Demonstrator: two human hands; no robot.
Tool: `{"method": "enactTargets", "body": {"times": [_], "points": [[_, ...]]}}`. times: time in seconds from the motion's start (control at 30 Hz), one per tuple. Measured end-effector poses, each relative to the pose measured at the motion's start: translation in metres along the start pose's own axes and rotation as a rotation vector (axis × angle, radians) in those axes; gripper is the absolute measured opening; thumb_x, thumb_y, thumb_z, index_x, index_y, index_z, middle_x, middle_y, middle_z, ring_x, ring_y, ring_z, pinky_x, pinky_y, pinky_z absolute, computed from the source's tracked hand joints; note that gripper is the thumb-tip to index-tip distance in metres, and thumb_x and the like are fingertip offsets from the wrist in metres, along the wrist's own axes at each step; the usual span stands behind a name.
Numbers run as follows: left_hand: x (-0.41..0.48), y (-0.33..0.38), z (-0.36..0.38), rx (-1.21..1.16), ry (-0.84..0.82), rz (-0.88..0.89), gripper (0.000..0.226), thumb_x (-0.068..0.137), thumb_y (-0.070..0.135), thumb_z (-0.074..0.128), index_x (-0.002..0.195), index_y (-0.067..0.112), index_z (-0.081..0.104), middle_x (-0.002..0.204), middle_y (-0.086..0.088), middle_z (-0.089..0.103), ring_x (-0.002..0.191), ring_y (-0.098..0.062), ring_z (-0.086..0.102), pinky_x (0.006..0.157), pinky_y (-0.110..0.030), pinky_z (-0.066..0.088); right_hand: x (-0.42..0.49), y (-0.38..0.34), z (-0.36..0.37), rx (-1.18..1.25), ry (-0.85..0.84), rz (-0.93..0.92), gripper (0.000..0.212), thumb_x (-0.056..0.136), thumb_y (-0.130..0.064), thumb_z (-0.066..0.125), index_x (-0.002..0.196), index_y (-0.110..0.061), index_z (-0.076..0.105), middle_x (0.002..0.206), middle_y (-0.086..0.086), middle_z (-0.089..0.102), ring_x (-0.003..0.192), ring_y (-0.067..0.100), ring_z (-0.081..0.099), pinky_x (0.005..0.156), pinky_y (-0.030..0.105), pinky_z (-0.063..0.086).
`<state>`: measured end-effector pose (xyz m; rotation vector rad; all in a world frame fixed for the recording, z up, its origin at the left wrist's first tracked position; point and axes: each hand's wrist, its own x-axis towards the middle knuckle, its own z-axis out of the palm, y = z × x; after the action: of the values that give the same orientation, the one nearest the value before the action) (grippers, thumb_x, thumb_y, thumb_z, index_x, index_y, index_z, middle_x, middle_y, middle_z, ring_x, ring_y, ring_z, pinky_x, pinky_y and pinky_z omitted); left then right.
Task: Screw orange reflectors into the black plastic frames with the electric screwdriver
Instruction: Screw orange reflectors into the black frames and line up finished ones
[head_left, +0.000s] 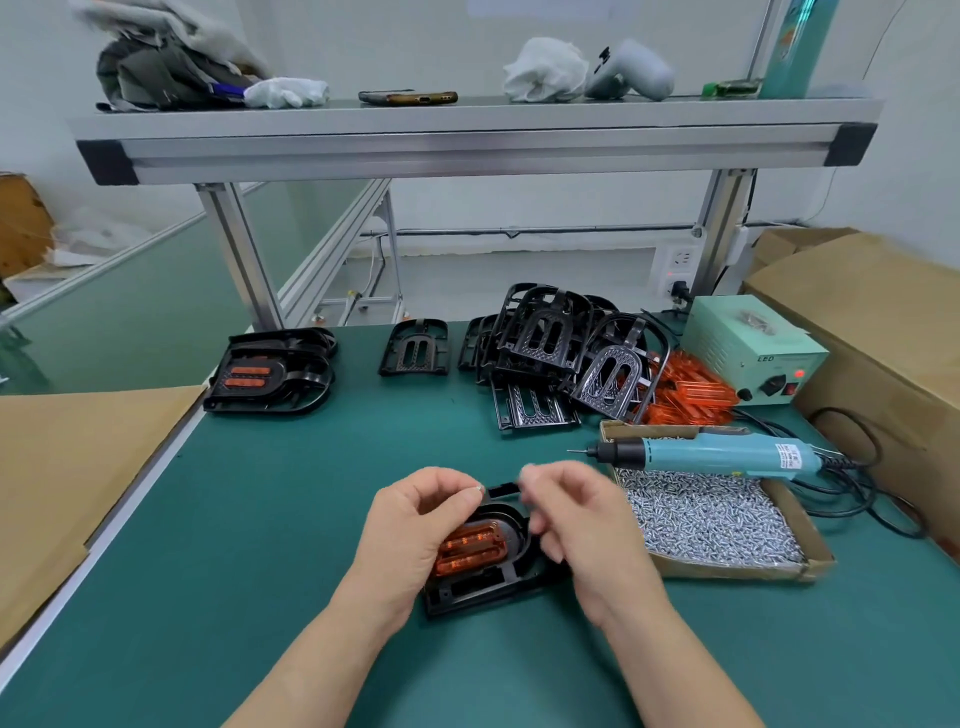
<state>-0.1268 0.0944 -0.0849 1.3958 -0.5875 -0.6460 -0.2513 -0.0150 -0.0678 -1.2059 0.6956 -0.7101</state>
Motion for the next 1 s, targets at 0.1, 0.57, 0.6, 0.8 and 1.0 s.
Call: {"method": "enactTargets", "body": {"times": [0.1,0.57,0.6,0.8,1.0], "points": [[0.004,-0.007,-0.009,0.375,0.138,0.187,0.019,0.088,0.012,0.074,0.078,0.029,0.072,0.093,0.011,0.071,0.094,-0.005,0.064,0.088,-0.018,0.046,0.012,-0.011,-0.022,0.187,0.292,-0.062,0.011,0.096,-0.013,0.065,0.096,-0.006,0.058,0.083,0.006,0.060,0.056,0.009,0.058,0.039,0.017,0.036],[0.010,-0.029,-0.024,0.465,0.102,0.206,0.022,0.084,0.013,0.078,0.076,0.033,0.077,0.111,0.021,0.065,0.120,0.002,0.046,0.090,-0.001,0.029,0.047,-0.032,-0.077,0.679,0.588,0.176,0.029,0.103,-0.025,0.055,0.130,-0.013,0.052,0.132,0.014,0.060,0.107,0.025,0.065,0.086,0.034,0.056],[0.010,-0.029,-0.024,0.468,0.098,0.207,0.022,0.084,0.012,0.078,0.075,0.033,0.077,0.112,0.018,0.065,0.120,0.002,0.046,0.089,0.000,0.029,0.052,-0.034,-0.078,0.714,0.597,0.188,0.032,0.102,-0.027,0.057,0.131,-0.015,0.053,0.128,0.012,0.061,0.101,0.024,0.064,0.077,0.033,0.056],[0.009,-0.028,-0.023,0.515,0.050,0.223,0.023,0.086,0.015,0.076,0.076,0.036,0.075,0.111,0.023,0.063,0.122,0.002,0.043,0.092,-0.002,0.029,0.066,-0.032,-0.079,0.759,0.640,0.210,0.031,0.096,-0.040,0.065,0.120,-0.020,0.058,0.113,0.006,0.063,0.096,0.018,0.066,0.053,0.021,0.053],[0.010,-0.029,-0.024,0.536,0.045,0.243,0.023,0.087,0.016,0.075,0.077,0.037,0.074,0.109,0.028,0.061,0.123,0.002,0.042,0.094,-0.005,0.028,0.061,-0.028,-0.072,0.558,0.600,-0.004,0.025,0.097,-0.042,0.063,0.104,-0.019,0.056,0.091,0.006,0.076,0.087,0.018,0.076,0.046,0.016,0.047]]}}
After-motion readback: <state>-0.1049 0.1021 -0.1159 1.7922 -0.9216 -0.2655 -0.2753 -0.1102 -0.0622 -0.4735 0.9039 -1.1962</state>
